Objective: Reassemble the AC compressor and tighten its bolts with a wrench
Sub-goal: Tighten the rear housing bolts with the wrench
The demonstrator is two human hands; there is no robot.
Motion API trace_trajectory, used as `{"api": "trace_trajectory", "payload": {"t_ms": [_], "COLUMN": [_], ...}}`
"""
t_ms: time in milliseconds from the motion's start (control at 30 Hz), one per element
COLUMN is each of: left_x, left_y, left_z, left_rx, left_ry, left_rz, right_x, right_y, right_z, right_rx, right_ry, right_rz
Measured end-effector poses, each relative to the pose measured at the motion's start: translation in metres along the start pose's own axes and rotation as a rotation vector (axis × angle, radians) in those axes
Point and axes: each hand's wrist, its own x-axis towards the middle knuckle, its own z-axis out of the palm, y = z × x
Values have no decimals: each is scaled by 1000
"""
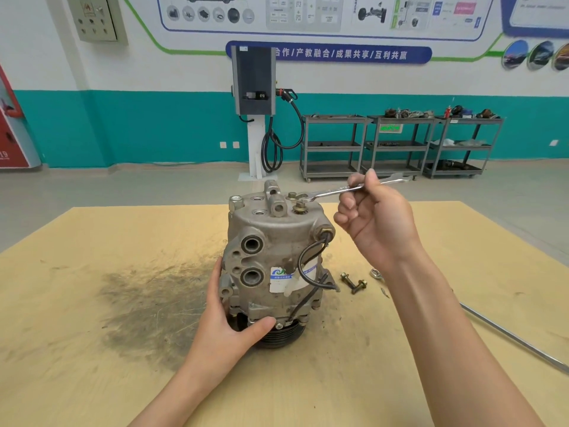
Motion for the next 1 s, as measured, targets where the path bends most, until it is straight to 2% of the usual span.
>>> {"api": "trace_trajectory", "payload": {"t_ms": [233, 733, 1000], "left_x": [0, 1, 0], "left_y": [-1, -4, -3], "left_z": [-1, -1, 0], "left_rx": [-16, 0, -12], "left_ry": [-3, -5, 7], "left_rz": [-2, 13, 14], "right_x": [4, 5, 3], "right_y": [4, 3, 1], "right_z": [-5, -6, -4], "right_rx": [70, 125, -125], "right_ry": [-43, -46, -56], "right_rz": [110, 129, -32]}}
